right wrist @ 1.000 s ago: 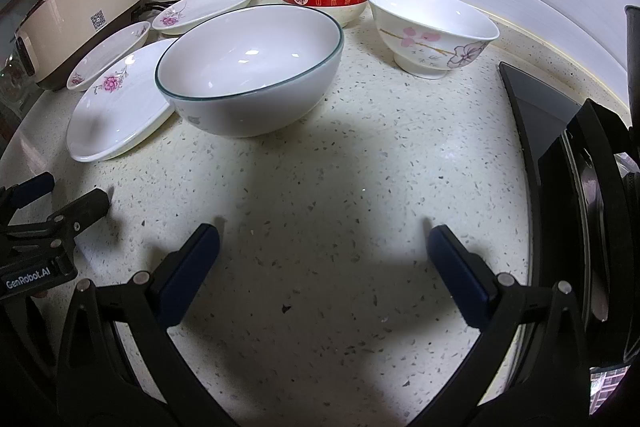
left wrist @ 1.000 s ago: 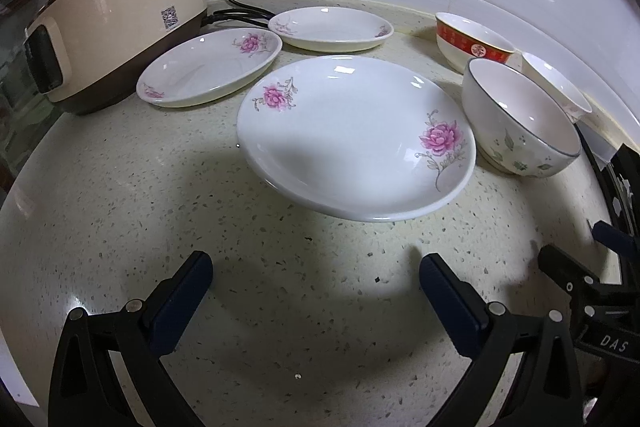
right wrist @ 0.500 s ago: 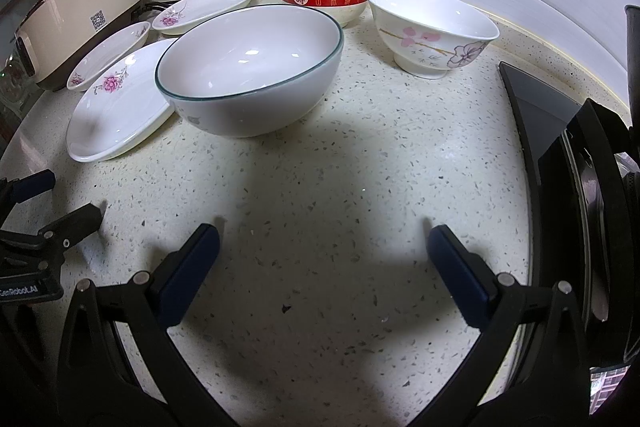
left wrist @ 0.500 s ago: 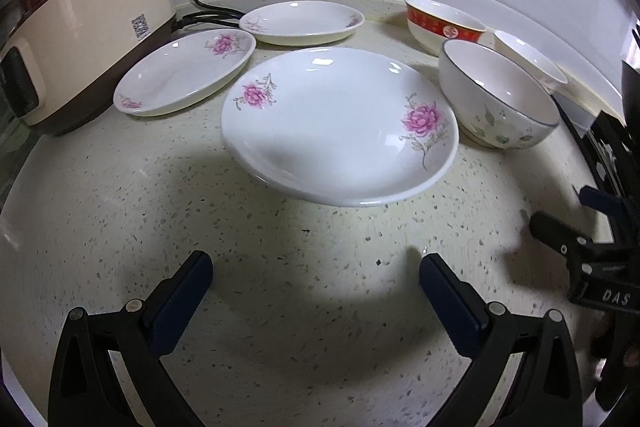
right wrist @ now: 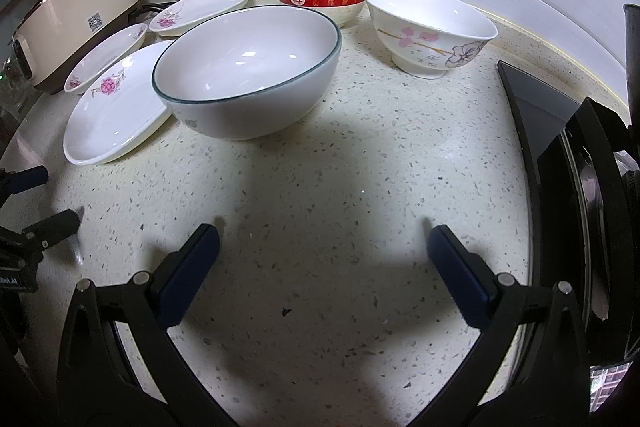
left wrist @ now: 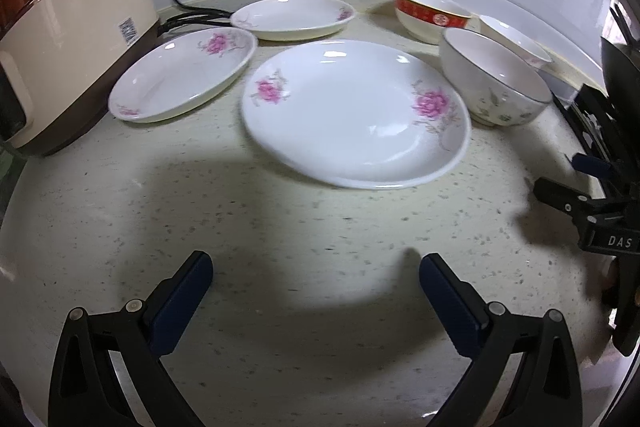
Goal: Organize plates and bowls
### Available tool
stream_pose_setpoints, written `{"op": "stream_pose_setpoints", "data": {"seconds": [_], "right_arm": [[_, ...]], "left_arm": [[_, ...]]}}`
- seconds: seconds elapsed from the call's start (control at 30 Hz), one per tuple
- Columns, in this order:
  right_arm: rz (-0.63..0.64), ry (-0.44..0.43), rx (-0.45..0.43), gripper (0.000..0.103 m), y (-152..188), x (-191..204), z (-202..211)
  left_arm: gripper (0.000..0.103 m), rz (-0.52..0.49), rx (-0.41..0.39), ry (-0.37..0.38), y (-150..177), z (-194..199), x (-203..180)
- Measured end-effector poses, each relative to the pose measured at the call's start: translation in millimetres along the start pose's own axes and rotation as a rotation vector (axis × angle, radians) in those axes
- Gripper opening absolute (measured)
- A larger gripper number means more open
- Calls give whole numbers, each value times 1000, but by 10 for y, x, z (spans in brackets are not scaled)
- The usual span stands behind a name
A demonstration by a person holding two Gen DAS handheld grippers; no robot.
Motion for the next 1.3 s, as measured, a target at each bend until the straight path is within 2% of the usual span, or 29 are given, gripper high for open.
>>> {"op": "stream_pose_setpoints", "data": {"seconds": [0.17, 0.37, 0.5, 0.57, 0.67, 0.7, 0.8, 0.87, 0.93, 1.0, 1.1, 1.13, 1.3], "right_arm": [[-22, 16, 5, 103, -5, -1, -9], [-86, 53, 91, 103, -27, 63, -17], [-169, -57, 82, 102, -101, 301, 86], [-204, -107, 87, 101, -146, 421, 109], [-222, -177, 87, 91, -223, 572, 161], [-228, -200, 92, 84, -243, 618, 179], [-256, -260, 109, 82, -307, 700, 197], [-266, -292, 124, 76, -332, 773, 193], [-276, -320, 142, 65, -367, 825, 176], [-290, -343, 150, 63, -397, 856, 146], [-279, -364, 156, 54, -444, 925, 119], [-272, -371, 158, 54, -464, 961, 107], [-224, -354, 166, 49, -526, 1067, 27]], "left_arm": [[103, 19, 0, -11, -22, 21, 155], [103, 29, 5, -17, -72, 13, 335], [103, 46, 22, -20, -120, -2, 490], [103, 67, 18, 2, -138, 16, 554], [103, 146, -2, 91, -192, 65, 611], [103, 171, -6, 118, -214, 74, 619], [100, 258, -9, 205, -316, 67, 650], [89, 308, -3, 260, -404, 38, 632], [78, 349, 20, 322, -510, -33, 583], [72, 369, 35, 342, -591, -110, 534], [62, 380, 27, 317, -674, -171, 525], [57, 372, 26, 301, -695, -196, 521], [45, 303, 25, 217, -833, -333, 496]]}}
Point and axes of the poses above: each gripper's, at about its wrist camera, not at the fingertips, and z roughly against the way its jaws point, x to its left, y to its underside, the point moved 8 cm from there along -z, roughly the way its jaws point, and after that the axes turned 11 degrees about y, right-handed, at the moved point
